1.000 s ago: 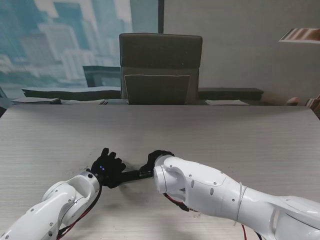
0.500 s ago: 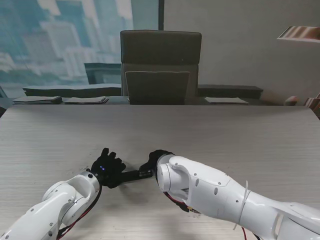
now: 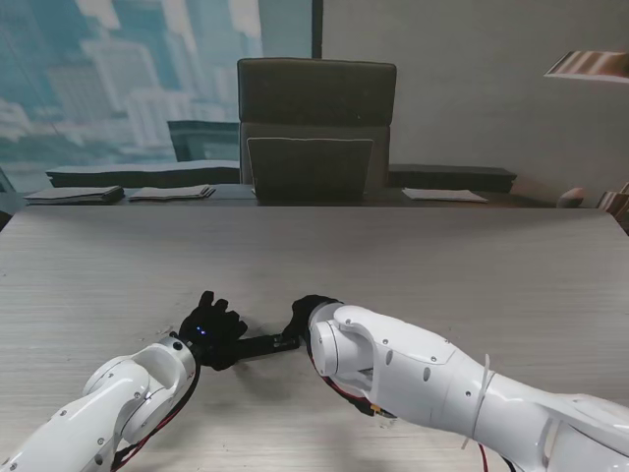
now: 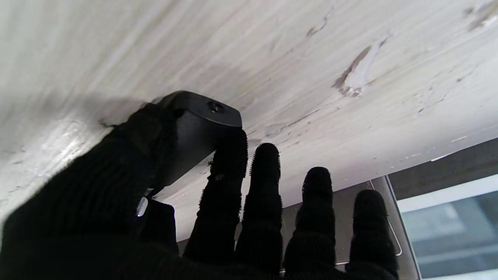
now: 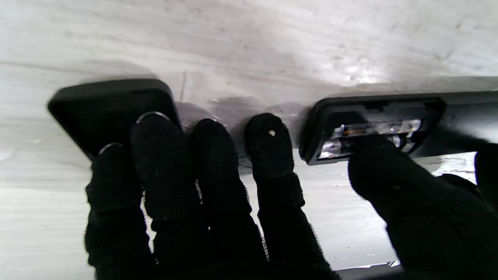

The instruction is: Install the batteries into the remote control and close the cover

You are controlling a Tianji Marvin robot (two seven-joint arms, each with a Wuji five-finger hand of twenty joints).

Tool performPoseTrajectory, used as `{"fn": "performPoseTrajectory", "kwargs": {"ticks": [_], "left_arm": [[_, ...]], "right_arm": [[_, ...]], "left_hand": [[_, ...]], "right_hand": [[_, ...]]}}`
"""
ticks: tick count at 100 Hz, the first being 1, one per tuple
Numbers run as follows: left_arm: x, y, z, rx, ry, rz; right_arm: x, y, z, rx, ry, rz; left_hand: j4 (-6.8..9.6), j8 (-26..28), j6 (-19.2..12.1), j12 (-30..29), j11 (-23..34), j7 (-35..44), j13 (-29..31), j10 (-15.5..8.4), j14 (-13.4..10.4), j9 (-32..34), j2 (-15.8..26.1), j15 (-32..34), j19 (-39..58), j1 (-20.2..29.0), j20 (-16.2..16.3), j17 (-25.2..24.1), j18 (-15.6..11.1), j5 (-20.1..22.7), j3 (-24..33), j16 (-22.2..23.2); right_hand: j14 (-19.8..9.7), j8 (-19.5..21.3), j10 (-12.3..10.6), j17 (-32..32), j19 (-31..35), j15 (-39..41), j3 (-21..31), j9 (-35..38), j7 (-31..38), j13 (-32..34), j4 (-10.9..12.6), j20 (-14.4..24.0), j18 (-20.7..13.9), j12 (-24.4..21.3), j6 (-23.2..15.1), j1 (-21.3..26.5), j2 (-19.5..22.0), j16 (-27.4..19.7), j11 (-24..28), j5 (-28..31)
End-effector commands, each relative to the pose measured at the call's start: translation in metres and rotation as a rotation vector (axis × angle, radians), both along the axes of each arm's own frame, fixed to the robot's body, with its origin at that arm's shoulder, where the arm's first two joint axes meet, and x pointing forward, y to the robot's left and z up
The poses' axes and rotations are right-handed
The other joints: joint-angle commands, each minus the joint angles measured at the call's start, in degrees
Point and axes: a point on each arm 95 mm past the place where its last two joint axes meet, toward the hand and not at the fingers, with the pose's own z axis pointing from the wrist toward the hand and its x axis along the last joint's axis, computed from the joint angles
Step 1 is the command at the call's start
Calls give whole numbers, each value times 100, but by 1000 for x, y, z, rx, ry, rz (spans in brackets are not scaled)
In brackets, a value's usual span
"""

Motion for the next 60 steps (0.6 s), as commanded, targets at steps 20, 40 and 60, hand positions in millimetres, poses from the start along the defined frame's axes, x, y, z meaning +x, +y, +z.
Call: {"fn": "performPoseTrajectory", "kwargs": {"ticks": [20, 40, 60], "left_arm": [[-8, 4, -14, 25, 49, 10], [-8, 5, -14, 25, 47, 11], [-8, 5, -14, 25, 48, 10]], "right_arm": [[-16, -5, -35, -89, 69, 27], [-17, -4, -40, -147, 48, 64], [-18, -4, -38, -154, 32, 62]], "left_hand": [[389, 247, -1051, 47, -15, 656, 5, -40, -21, -64, 218, -20, 47, 689, -93, -38, 71, 592, 431, -63], [388, 245, -1047, 47, -13, 653, 9, -40, -14, -61, 213, -18, 46, 690, -94, -39, 70, 586, 430, -63], [386, 245, -1043, 46, -15, 654, 13, -32, -16, -62, 215, -15, 46, 692, -93, -38, 71, 590, 430, -61]], "right_hand": [[-361, -840, -191, 312, -228, -179, 448, 434, -714, 432, -314, -26, -117, -25, -230, 547, -404, -61, -337, 152], [-402, -1549, -323, 775, -2, 16, 626, 1006, -168, 931, -792, -58, -131, -1, -492, 1241, -1040, -154, -360, 563], [-402, -1432, -308, 824, 43, 30, 612, 1006, -397, 958, -696, -114, -114, 66, -413, 942, -838, -162, -401, 684]]}}
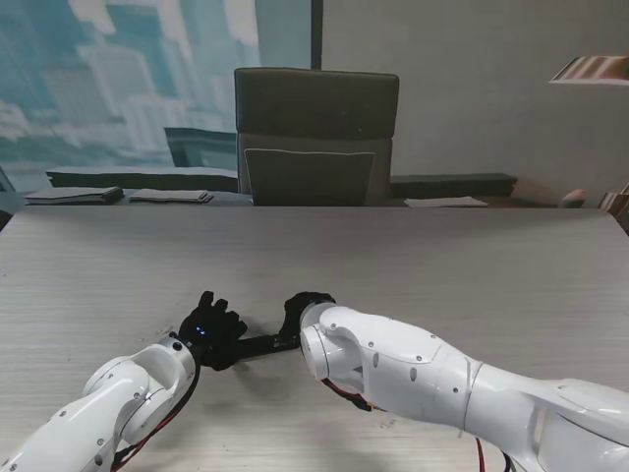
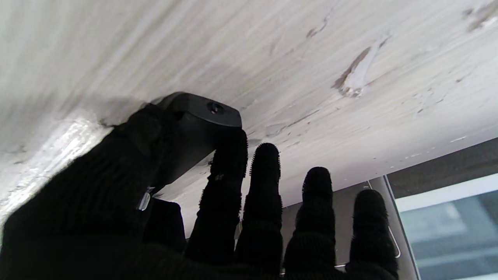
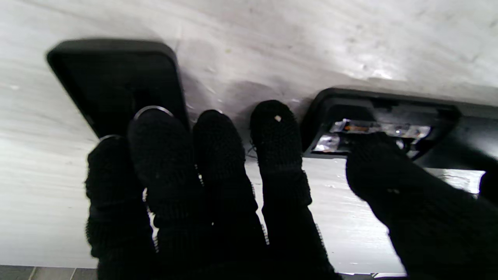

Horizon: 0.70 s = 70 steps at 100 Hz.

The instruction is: Install the batteries into the remote control and close the cover

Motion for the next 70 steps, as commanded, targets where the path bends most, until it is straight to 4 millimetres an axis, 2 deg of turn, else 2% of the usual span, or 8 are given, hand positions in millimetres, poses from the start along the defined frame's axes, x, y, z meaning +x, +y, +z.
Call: {"fn": "performPoseTrajectory", "kwargs": {"ticks": [1, 3, 5, 7, 22, 42, 53, 70], "left_arm": [[-8, 5, -14, 27, 50, 9], [-8, 5, -14, 27, 50, 9], [-8, 5, -14, 27, 49, 9], [-8, 5, -14, 27, 49, 10], [-8, 5, -14, 27, 49, 9], [-7, 4, -14, 27, 49, 8], [-7, 4, -14, 26, 49, 9], [-7, 4, -14, 25, 50, 8]], "right_arm": [[-21, -18, -39, -53, 102, -29], [-21, -19, -38, -50, 99, -31], [-21, -19, -38, -44, 97, -35], [-21, -19, -37, -38, 94, -38], [-22, -20, -31, 27, 86, -60], [-22, -22, -29, 52, 87, -53], [-23, -21, -30, 50, 96, -50], [-22, -20, -30, 26, 101, -44]], "left_hand": [[386, 251, -1042, 46, -15, 655, 10, -32, -10, -63, 215, -16, 46, 693, -93, -38, 71, 590, 431, -62], [385, 251, -1045, 47, -14, 655, 7, -32, -20, -60, 218, -16, 46, 691, -93, -39, 69, 591, 428, -62], [386, 250, -1045, 47, -15, 653, 9, -40, -24, -63, 217, -15, 46, 693, -93, -39, 69, 589, 428, -61], [385, 251, -1045, 47, -14, 654, 4, -38, -20, -61, 215, -18, 45, 689, -94, -39, 71, 591, 425, -62], [388, 251, -1050, 47, -14, 655, 9, -35, -8, -63, 217, -17, 47, 694, -92, -37, 75, 591, 426, -62], [387, 254, -1063, 46, -16, 657, 9, -42, -13, -64, 220, -18, 48, 694, -92, -39, 80, 591, 424, -63], [388, 253, -1051, 47, -13, 658, 8, -35, -15, -60, 220, -18, 47, 695, -93, -40, 72, 590, 423, -63], [388, 252, -1060, 47, -13, 656, 6, -40, -27, -59, 217, -18, 47, 690, -93, -39, 74, 590, 426, -63]], "right_hand": [[-88, 133, 22, -8, 206, 110, -353, 117, -420, 160, 418, -52, 47, 78, -41, 899, -300, -49, 0, 149], [-76, 354, 34, -40, 202, 109, -395, 86, -571, 131, 597, -59, 51, 90, -9, 743, -175, -49, 1, 175], [-59, 838, 65, -84, 190, 103, -403, 36, -788, 78, 863, -50, 64, 94, 39, 555, -98, -51, 1, 194], [-51, 990, 80, -118, 179, 96, -428, 3, -859, 45, 934, -49, 65, 95, 60, 423, -49, -53, -2, 180], [36, 1169, 179, -405, 96, 36, -1014, -266, -1012, -238, 909, -18, 92, 89, 177, -454, 343, -38, -15, -45], [35, 1232, 208, -527, 48, 1, -1217, -431, -1077, -379, 796, 18, 74, 85, 226, -1021, 95, -2, -10, -208], [32, 1269, 205, -545, 29, -14, -1005, -463, -1093, -401, 749, 40, 69, 82, 235, -1043, -151, 22, 0, -240], [-7, 1320, 173, -479, 47, 4, -836, -409, -1016, -330, 808, 63, 47, 83, 198, -438, -254, 40, 40, -234]]}}
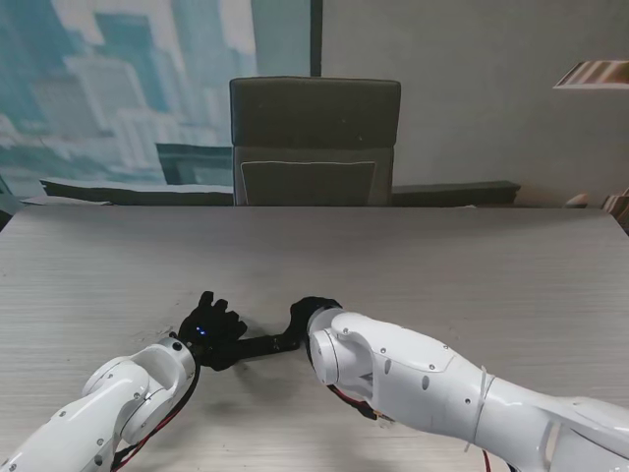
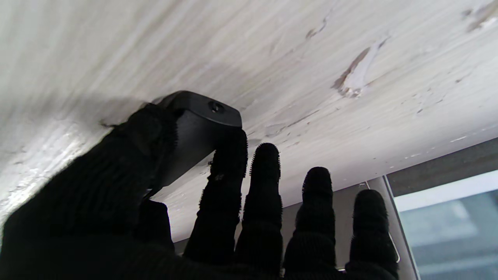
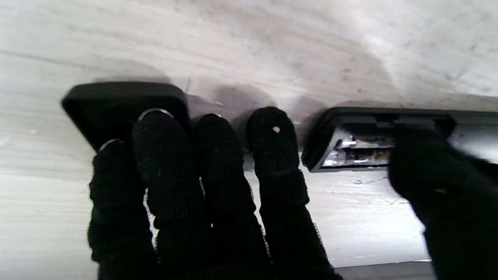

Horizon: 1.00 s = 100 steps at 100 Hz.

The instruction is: Install the batteries into the remote control and close the cover

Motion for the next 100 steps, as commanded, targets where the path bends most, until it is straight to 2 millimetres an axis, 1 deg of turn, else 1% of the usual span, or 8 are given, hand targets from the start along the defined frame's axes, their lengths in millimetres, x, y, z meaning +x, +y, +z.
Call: {"fn": "performPoseTrajectory", "kwargs": {"ticks": [1, 9, 25, 33, 42, 53, 73, 100], "left_arm": [[-7, 4, -14, 25, 50, 8], [-7, 4, -14, 25, 50, 9], [-7, 4, -14, 24, 49, 10], [-7, 4, -14, 24, 50, 9], [-7, 4, -14, 25, 51, 10], [-7, 4, -14, 26, 50, 10], [-8, 5, -14, 29, 51, 10], [-8, 4, -13, 30, 51, 6]], "right_arm": [[-14, -7, -26, -40, 81, -11], [-14, -7, -27, -57, 78, -8], [-14, -6, -29, -79, 72, 1], [-15, -6, -28, -72, 73, -1], [-17, -7, -24, -57, 76, 5], [-21, -9, -15, -30, 60, 28], [-26, -12, 7, 56, -18, 57], [-28, -26, 41, 84, -205, 93]], "left_hand": [[388, 250, -1061, 47, -13, 656, 10, -40, -18, -60, 214, -17, 47, 690, -93, -39, 75, 590, 426, -62], [389, 251, -1058, 47, -13, 657, 10, -42, -10, -65, 220, -15, 47, 692, -93, -39, 75, 590, 429, -61], [388, 250, -1052, 47, -14, 657, 12, -40, -18, -65, 215, -16, 47, 690, -93, -39, 75, 592, 427, -62], [388, 251, -1057, 47, -12, 657, 6, -37, -15, -61, 217, -18, 50, 688, -92, -36, 69, 591, 428, -63], [389, 250, -1054, 46, -15, 656, 2, -41, -12, -68, 220, -20, 48, 692, -92, -40, 74, 590, 430, -63], [389, 252, -1054, 47, -14, 659, 8, -46, -8, -66, 213, -16, 47, 695, -93, -41, 73, 592, 429, -62], [387, 252, -1066, 47, -14, 657, 1, -36, -18, -68, 219, -21, 47, 691, -93, -39, 73, 588, 424, -64], [388, 253, -1056, 47, -13, 657, 10, -39, -12, -65, 223, -16, 48, 688, -92, -37, 74, 585, 422, -61]], "right_hand": [[-100, -79, 86, 20, -9, -60, 137, -18, -868, 83, -31, 57, 46, 26, 35, 252, -106, 43, -109, -330], [-109, -72, 57, 92, 17, -29, 248, 68, -816, 179, 36, 65, 43, 18, 2, 630, -99, 43, -91, -267], [-147, -68, 21, 212, 54, -1, 485, 191, -740, 296, 102, 65, 24, 9, -65, 932, 13, 26, -69, -166], [-148, -83, 13, 205, 50, -6, 375, 162, -758, 279, 58, 59, 22, 0, -61, 725, 49, 14, -87, -199], [-120, -129, 91, 11, -10, -79, -125, -94, -883, 34, 29, 41, -19, -1, 19, 230, 208, 0, -143, -435], [-147, -178, 115, -365, -294, -315, -557, -459, -1096, -325, 74, -42, -73, -26, 58, 3, 417, 3, -264, -844], [-126, -349, 154, -878, -943, -699, -777, -803, -1447, -687, 129, -308, 20, -114, 147, 22, 545, 8, -462, -1268], [-150, -388, 120, -857, -979, -777, -619, -761, -1461, -623, 204, -350, 28, -144, 104, 226, 459, 16, -504, -1207]]}}
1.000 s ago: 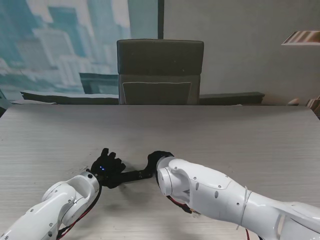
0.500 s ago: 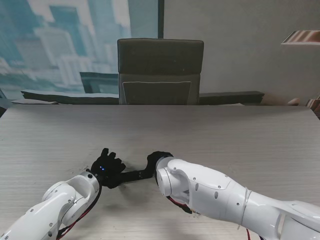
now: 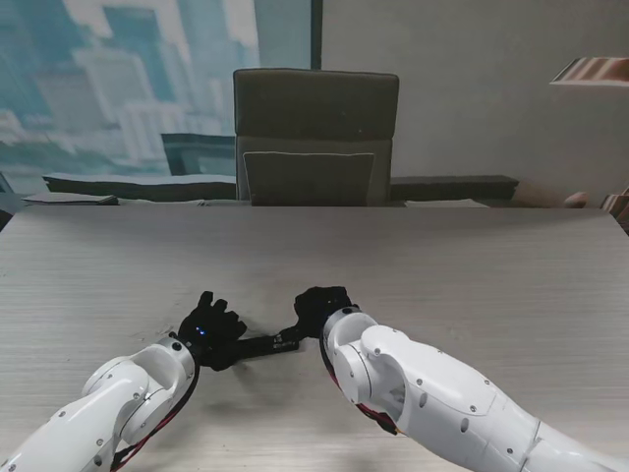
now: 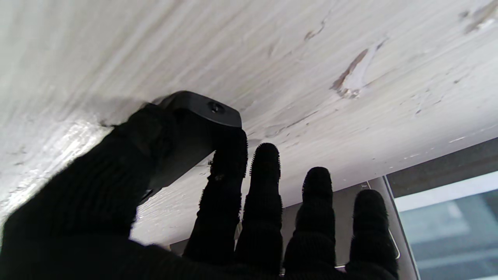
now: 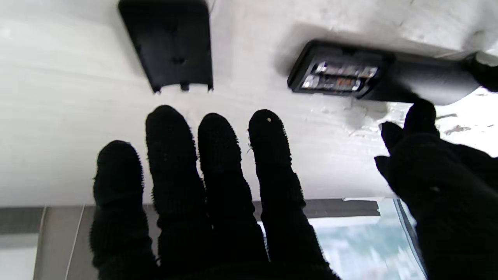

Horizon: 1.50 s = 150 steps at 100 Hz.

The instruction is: Install the batteries into the remote control and close the cover

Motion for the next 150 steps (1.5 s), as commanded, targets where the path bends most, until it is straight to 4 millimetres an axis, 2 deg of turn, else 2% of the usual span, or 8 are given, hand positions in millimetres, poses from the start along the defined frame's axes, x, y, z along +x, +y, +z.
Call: {"fn": "performPoseTrajectory", "kwargs": {"ticks": [1, 23, 35, 57, 101, 133, 141, 150], "left_arm": [[-7, 4, -14, 27, 50, 5], [-7, 3, -14, 27, 49, 2], [-7, 3, -14, 28, 51, 1], [-7, 2, -14, 28, 51, -2], [-6, 1, -15, 26, 55, -5], [-7, 1, -15, 26, 57, -4], [-7, 1, -15, 25, 58, -3], [-7, 1, -15, 24, 59, -2]], "right_arm": [[-3, -3, 1, -8, -5, 3], [-4, -19, -6, -132, -39, -102], [-8, -21, -16, -206, -31, -145], [-13, -26, -27, -283, -67, -154], [-12, -31, -42, -296, -68, -208], [-13, -24, -59, -275, -33, -182], [-13, -23, -61, -267, -33, -179], [-13, -22, -63, -257, -35, -173]], "left_hand": [[390, 248, -1059, 47, -14, 647, 9, -40, -16, -65, 224, -17, 48, 694, -92, -37, 74, 588, 425, -61], [389, 247, -1050, 48, -12, 644, 6, -37, -10, -62, 219, -16, 49, 687, -92, -37, 75, 583, 423, -61], [388, 247, -1057, 49, -11, 647, 9, -38, -18, -62, 220, -16, 51, 688, -91, -36, 76, 590, 424, -61], [389, 248, -1062, 49, -9, 646, 19, -41, -15, -58, 222, -12, 53, 684, -91, -34, 70, 584, 425, -59], [389, 248, -1059, 48, -13, 647, 21, -38, -19, -64, 227, -16, 54, 688, -92, -35, 70, 584, 422, -61], [391, 246, -1048, 48, -13, 644, 19, -43, -17, -63, 231, -15, 55, 686, -93, -35, 72, 583, 417, -60], [393, 248, -1056, 48, -13, 646, 16, -37, -9, -61, 226, -15, 54, 690, -93, -37, 71, 584, 419, -60], [394, 247, -1052, 49, -13, 646, 18, -41, -12, -62, 229, -13, 57, 690, -92, -35, 74, 588, 422, -59]], "right_hand": [[-22, -58, 108, -33, -47, -41, 105, -27, -86, 44, 152, -55, 67, -61, -4, 69, -20, 16, -49, 47], [20, -132, 174, -34, -40, -179, 538, -198, -195, -72, 164, -79, 67, -90, 197, 414, -467, 6, -97, -91], [29, -211, 277, -178, -108, -361, 499, -754, -422, -527, 109, -113, 5, -104, 466, 362, -713, 10, -144, -533], [10, -242, 346, -283, 19, -352, 373, -1134, -502, -844, 106, -47, -121, -78, 623, 260, -769, 136, -49, -780], [14, -193, 336, -206, 176, -126, 365, -969, -318, -693, 140, 56, -120, -39, 549, 272, -662, 275, 124, -646], [-116, -140, 101, 196, 413, 142, 1591, -380, 142, -137, 182, 169, -110, -39, 261, 1122, -1168, 265, 324, -209], [-172, -1174, 0, 325, 493, 239, 1730, -192, 849, 35, -577, 194, -150, -57, 63, 1579, -1418, 195, 388, -260], [-223, -1462, -74, 413, 538, 291, 1821, -27, 1285, 194, -824, 198, -174, -58, -74, 1902, -1652, 173, 427, -292]]}}
